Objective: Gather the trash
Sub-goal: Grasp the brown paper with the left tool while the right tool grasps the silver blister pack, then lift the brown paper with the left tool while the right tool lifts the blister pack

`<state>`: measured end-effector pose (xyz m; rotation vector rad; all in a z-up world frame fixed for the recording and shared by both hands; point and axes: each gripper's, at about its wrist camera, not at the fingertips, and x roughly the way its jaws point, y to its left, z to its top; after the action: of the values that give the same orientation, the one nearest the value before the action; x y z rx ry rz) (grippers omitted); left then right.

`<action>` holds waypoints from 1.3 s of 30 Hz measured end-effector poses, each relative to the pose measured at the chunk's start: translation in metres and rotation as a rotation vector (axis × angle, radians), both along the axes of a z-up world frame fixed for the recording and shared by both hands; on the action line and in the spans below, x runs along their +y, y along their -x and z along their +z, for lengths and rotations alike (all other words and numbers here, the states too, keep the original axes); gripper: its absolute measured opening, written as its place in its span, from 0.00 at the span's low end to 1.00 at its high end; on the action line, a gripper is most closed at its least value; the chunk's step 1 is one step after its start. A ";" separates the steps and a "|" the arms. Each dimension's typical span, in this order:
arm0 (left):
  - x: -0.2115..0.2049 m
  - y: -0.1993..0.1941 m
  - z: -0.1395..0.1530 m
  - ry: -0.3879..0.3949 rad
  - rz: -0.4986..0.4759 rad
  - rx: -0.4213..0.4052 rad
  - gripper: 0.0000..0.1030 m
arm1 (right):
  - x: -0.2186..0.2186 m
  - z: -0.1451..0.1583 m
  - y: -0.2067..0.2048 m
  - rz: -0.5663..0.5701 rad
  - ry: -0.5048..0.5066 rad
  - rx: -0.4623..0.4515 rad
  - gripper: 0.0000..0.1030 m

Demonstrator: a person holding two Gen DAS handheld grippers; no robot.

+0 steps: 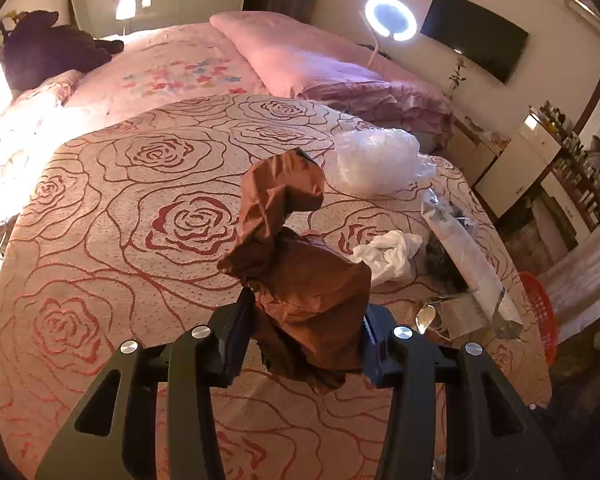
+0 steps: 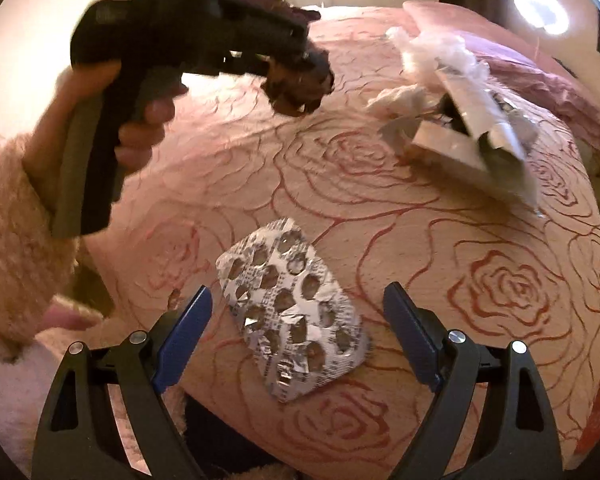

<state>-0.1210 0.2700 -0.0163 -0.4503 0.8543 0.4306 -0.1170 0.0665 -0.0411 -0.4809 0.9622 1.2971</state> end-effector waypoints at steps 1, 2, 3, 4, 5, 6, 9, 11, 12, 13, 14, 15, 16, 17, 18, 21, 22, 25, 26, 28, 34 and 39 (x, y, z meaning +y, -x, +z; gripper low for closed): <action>0.001 0.001 0.000 0.001 0.001 0.000 0.42 | 0.001 0.000 0.002 0.008 0.001 -0.024 0.82; 0.001 0.002 0.000 0.003 0.004 0.002 0.42 | 0.002 0.000 0.005 0.014 0.005 -0.043 0.82; 0.001 0.002 -0.001 0.005 0.006 0.002 0.42 | 0.003 0.000 0.009 0.023 0.010 -0.075 0.82; 0.002 0.002 -0.001 0.008 0.008 0.003 0.42 | 0.003 -0.001 0.012 0.027 0.012 -0.093 0.81; 0.002 0.003 -0.002 0.012 0.010 0.003 0.42 | 0.003 -0.002 0.015 0.030 0.015 -0.131 0.78; 0.002 0.003 -0.002 0.012 0.010 0.002 0.42 | 0.003 -0.002 0.017 0.035 0.013 -0.147 0.75; 0.000 0.004 -0.001 0.011 0.005 0.002 0.42 | -0.001 0.000 0.017 0.020 0.001 -0.144 0.66; -0.001 0.003 -0.001 0.012 0.002 0.003 0.42 | -0.006 0.001 0.010 -0.003 0.000 -0.137 0.53; -0.002 0.003 0.000 0.011 0.000 0.002 0.42 | -0.010 0.002 0.008 -0.012 -0.002 -0.130 0.53; -0.004 0.002 0.001 0.010 -0.001 0.001 0.42 | -0.010 0.002 0.004 -0.024 -0.003 -0.116 0.52; -0.004 0.002 0.002 0.009 -0.002 -0.001 0.42 | -0.012 0.001 0.000 -0.038 -0.005 -0.103 0.52; -0.005 0.002 0.003 0.007 -0.003 -0.002 0.42 | -0.015 0.001 -0.004 -0.056 -0.005 -0.097 0.52; -0.005 0.002 0.003 0.005 -0.003 -0.003 0.42 | -0.017 0.001 -0.004 -0.070 -0.005 -0.096 0.52; -0.005 0.002 0.005 0.004 -0.003 -0.005 0.42 | -0.020 0.002 -0.007 -0.088 -0.005 -0.092 0.52; -0.006 0.002 0.006 0.002 -0.003 -0.007 0.42 | -0.023 0.002 -0.010 -0.105 -0.002 -0.091 0.52; -0.007 0.002 0.010 -0.004 -0.005 -0.015 0.42 | -0.030 0.002 -0.023 -0.162 -0.001 -0.086 0.52; -0.007 0.002 0.011 -0.006 -0.007 -0.018 0.42 | -0.033 0.003 -0.027 -0.182 -0.002 -0.084 0.52; -0.007 0.002 0.014 -0.012 -0.012 -0.026 0.42 | -0.042 0.004 -0.041 -0.234 0.000 -0.078 0.52; -0.007 0.001 0.015 -0.014 -0.015 -0.028 0.42 | -0.045 0.004 -0.043 -0.245 0.003 -0.079 0.52; -0.010 0.000 0.017 -0.023 -0.023 -0.030 0.42 | -0.055 0.004 -0.049 -0.277 0.010 -0.079 0.52; -0.019 -0.002 0.024 -0.038 -0.041 -0.038 0.42 | -0.082 -0.002 -0.061 -0.367 0.027 -0.072 0.52; -0.027 -0.005 0.037 -0.061 -0.061 -0.065 0.42 | -0.103 -0.001 -0.082 -0.467 0.016 -0.078 0.52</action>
<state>-0.1165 0.2425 0.0209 -0.3789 0.7881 0.3827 -0.0354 -0.0365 -0.0418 -0.2915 0.9508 0.8442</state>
